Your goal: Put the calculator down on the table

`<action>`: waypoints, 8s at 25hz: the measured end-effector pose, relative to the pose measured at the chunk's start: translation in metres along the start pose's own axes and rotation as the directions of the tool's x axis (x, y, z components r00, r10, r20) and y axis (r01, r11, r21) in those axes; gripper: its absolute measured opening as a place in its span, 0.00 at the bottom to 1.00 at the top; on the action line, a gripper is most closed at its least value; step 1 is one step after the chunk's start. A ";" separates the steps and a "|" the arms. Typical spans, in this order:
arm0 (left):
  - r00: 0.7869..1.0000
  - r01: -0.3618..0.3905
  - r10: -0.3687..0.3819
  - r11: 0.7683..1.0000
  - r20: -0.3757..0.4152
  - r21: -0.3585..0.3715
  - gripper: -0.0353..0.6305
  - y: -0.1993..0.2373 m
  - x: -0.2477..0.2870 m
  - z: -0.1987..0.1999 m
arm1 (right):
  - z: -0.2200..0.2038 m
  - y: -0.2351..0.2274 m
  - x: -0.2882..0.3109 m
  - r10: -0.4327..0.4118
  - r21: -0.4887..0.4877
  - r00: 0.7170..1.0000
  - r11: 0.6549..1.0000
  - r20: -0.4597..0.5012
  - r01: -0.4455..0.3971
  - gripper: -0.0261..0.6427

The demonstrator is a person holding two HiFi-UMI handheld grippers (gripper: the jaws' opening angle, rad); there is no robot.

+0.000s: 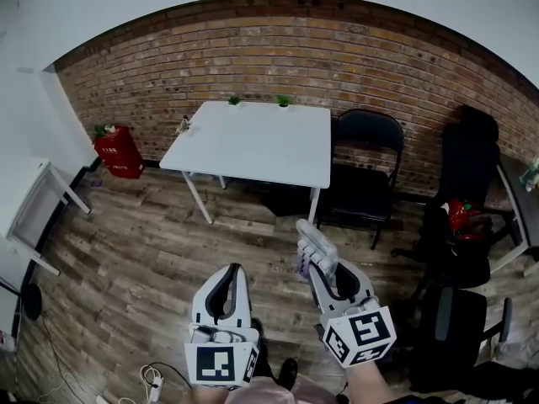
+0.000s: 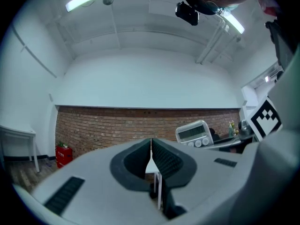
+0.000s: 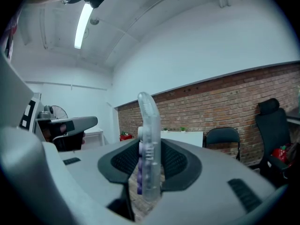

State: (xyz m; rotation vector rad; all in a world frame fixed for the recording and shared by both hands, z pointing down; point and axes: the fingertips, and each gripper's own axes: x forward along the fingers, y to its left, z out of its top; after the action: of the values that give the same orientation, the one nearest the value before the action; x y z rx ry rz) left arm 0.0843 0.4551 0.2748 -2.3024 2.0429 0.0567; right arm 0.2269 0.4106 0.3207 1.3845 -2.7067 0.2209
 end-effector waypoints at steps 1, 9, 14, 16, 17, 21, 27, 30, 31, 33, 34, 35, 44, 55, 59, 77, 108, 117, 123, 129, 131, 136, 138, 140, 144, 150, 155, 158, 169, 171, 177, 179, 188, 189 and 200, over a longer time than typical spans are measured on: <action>1.000 -0.007 0.007 1.000 -0.004 -0.002 0.08 0.006 0.004 -0.003 | -0.001 0.000 0.008 0.003 -0.001 1.000 1.000 -0.005 -0.003 0.24; 0.999 -0.023 0.021 0.999 -0.043 -0.035 0.08 0.061 0.073 -0.037 | -0.014 -0.010 0.097 0.000 0.003 0.998 1.000 -0.059 0.000 0.24; 0.998 -0.010 0.007 0.999 -0.057 -0.050 0.08 0.106 0.126 -0.048 | -0.007 -0.014 0.164 -0.015 0.003 0.997 1.000 -0.080 0.015 0.24; 0.999 -0.003 0.001 0.999 -0.048 -0.049 0.08 0.125 0.146 -0.046 | -0.001 -0.012 0.188 -0.021 0.000 0.997 1.000 -0.077 0.021 0.24; 0.999 0.000 -0.002 0.999 -0.040 -0.047 0.08 0.135 0.155 -0.043 | 0.003 -0.011 0.199 -0.025 -0.003 0.997 1.000 -0.074 0.025 0.24; 1.000 0.019 -0.019 0.999 -0.009 -0.041 0.08 0.168 0.193 -0.034 | 0.020 -0.011 0.241 -0.047 -0.015 0.997 0.999 -0.053 0.047 0.24; 0.999 0.042 -0.042 0.998 0.001 -0.040 0.08 0.191 0.233 -0.037 | 0.027 -0.018 0.276 -0.072 -0.019 0.996 0.997 -0.046 0.071 0.24; 0.998 0.056 -0.057 0.998 -0.012 -0.043 0.08 0.195 0.248 -0.043 | 0.025 -0.025 0.291 -0.084 -0.009 0.995 0.996 -0.057 0.083 0.24; 0.998 0.061 -0.061 0.997 -0.020 -0.045 0.08 0.196 0.253 -0.047 | 0.023 -0.027 0.295 -0.087 -0.005 0.994 0.996 -0.061 0.087 0.24; 0.997 0.067 -0.069 0.997 -0.038 -0.049 0.08 0.199 0.262 -0.056 | 0.019 -0.030 0.304 -0.089 0.001 0.994 0.996 -0.068 0.090 0.24; 0.996 0.069 -0.072 0.996 -0.047 -0.051 0.08 0.199 0.266 -0.061 | 0.017 -0.032 0.309 -0.090 0.005 0.993 0.996 -0.071 0.090 0.24; 0.996 0.072 -0.075 0.996 -0.055 -0.051 0.08 0.199 0.272 -0.065 | 0.015 -0.035 0.313 -0.091 0.009 0.993 0.996 -0.075 0.092 0.24; 0.988 0.103 -0.104 0.995 -0.116 -0.019 0.08 0.197 0.351 -0.094 | 0.009 -0.094 0.373 -0.115 0.057 0.989 0.991 -0.091 0.120 0.24; 0.988 0.083 -0.082 0.997 -0.131 0.005 0.08 0.209 0.496 -0.106 | 0.024 -0.184 0.500 -0.073 0.087 0.990 0.993 -0.124 0.084 0.24; 0.990 0.064 -0.062 0.998 -0.128 0.017 0.08 0.217 0.532 -0.103 | 0.038 -0.200 0.537 -0.042 0.079 0.992 0.996 -0.117 0.051 0.24; 0.997 0.058 -0.059 0.998 -0.044 -0.032 0.08 0.303 0.634 -0.092 | 0.064 -0.205 0.650 -0.067 0.048 0.987 0.996 -0.144 0.075 0.24; 0.943 0.088 -0.104 0.994 -0.318 -0.065 0.08 0.342 0.688 -0.211 | -0.100 -0.224 0.713 -0.031 0.282 0.878 0.941 -0.477 0.186 0.24; 0.930 0.108 -0.120 0.993 -0.348 -0.052 0.08 0.348 0.697 -0.230 | -0.119 -0.230 0.719 -0.003 0.412 0.878 0.882 -0.479 0.228 0.24; 0.931 0.104 -0.126 0.991 -0.344 -0.083 0.08 0.344 0.704 -0.227 | -0.123 -0.235 0.721 0.018 0.467 0.873 0.850 -0.488 0.244 0.25; 0.928 0.110 -0.130 0.991 -0.349 -0.078 0.08 0.343 0.706 -0.229 | -0.136 -0.237 0.721 0.023 0.456 0.843 0.849 -0.538 0.268 0.24; 0.926 0.111 -0.131 0.991 -0.353 -0.077 0.08 0.342 0.707 -0.230 | -0.138 -0.238 0.720 0.022 0.464 0.844 0.843 -0.536 0.273 0.24; 0.923 0.126 -0.138 0.990 -0.359 -0.058 0.08 0.342 0.707 -0.231 | -0.140 -0.241 0.720 0.018 0.495 0.851 0.820 -0.524 0.287 0.25; 0.923 0.128 -0.140 0.990 -0.359 -0.058 0.08 0.341 0.708 -0.232 | -0.141 -0.243 0.719 0.012 0.484 0.849 0.826 -0.528 0.290 0.26; 0.923 0.130 -0.142 0.990 -0.359 -0.056 0.08 0.340 0.709 -0.233 | -0.144 -0.246 0.718 0.002 0.460 0.842 0.838 -0.540 0.293 0.27; 0.922 0.126 -0.145 0.989 -0.359 -0.074 0.08 0.337 0.711 -0.232 | -0.152 -0.245 0.714 0.007 0.418 0.817 0.862 -0.577 0.288 0.33; 0.921 0.138 -0.153 0.988 -0.358 -0.067 0.08 0.333 0.713 -0.232 | -0.159 -0.246 0.712 0.017 0.437 0.814 0.850 -0.580 0.294 0.36; 0.919 0.145 -0.155 0.988 -0.363 -0.055 0.08 0.330 0.712 -0.232 | -0.161 -0.251 0.710 0.017 0.432 0.809 0.852 -0.587 0.296 0.37; 0.921 0.144 -0.153 0.988 -0.359 -0.051 0.08 0.328 0.711 -0.229 | -0.162 -0.253 0.709 0.007 0.420 0.807 0.857 -0.590 0.299 0.38; 0.938 0.128 -0.137 0.991 -0.319 -0.051 0.08 0.317 0.691 -0.205 | -0.159 -0.257 0.703 0.014 0.402 0.827 0.879 -0.562 0.258 0.42; 0.944 0.123 -0.132 0.991 -0.302 -0.048 0.08 0.313 0.686 -0.194 | -0.147 -0.259 0.699 0.010 0.400 0.842 0.883 -0.539 0.245 0.42; 0.972 0.112 -0.119 0.993 -0.201 -0.047 0.08 0.295 0.670 -0.146 | -0.071 -0.256 0.688 0.003 0.375 0.922 0.914 -0.388 0.155 0.41; 0.981 0.108 -0.113 0.993 -0.155 -0.044 0.08 0.290 0.665 -0.124 | -0.033 -0.252 0.683 0.003 0.347 0.950 0.931 -0.313 0.112 0.40; 0.995 0.098 -0.097 0.995 0.022 -0.023 0.08 0.278 0.652 -0.033 | 0.119 -0.225 0.646 -0.058 0.086 0.998 0.995 -0.001 0.058 0.13; 0.995 0.094 -0.094 0.995 0.041 -0.019 0.08 0.278 0.651 -0.025 | 0.129 -0.224 0.642 -0.073 0.057 0.997 0.996 0.021 0.072 0.10; 0.991 0.081 -0.080 0.997 0.106 -0.009 0.08 0.281 0.642 0.004 | 0.152 -0.211 0.627 -0.089 -0.082 0.993 0.992 0.073 0.095 0.04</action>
State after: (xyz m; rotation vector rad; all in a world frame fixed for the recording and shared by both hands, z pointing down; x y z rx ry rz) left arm -0.1181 -0.2141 0.2195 -2.3335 1.9038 0.1845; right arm 0.0295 -0.2379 0.2822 1.5149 -2.6634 0.0505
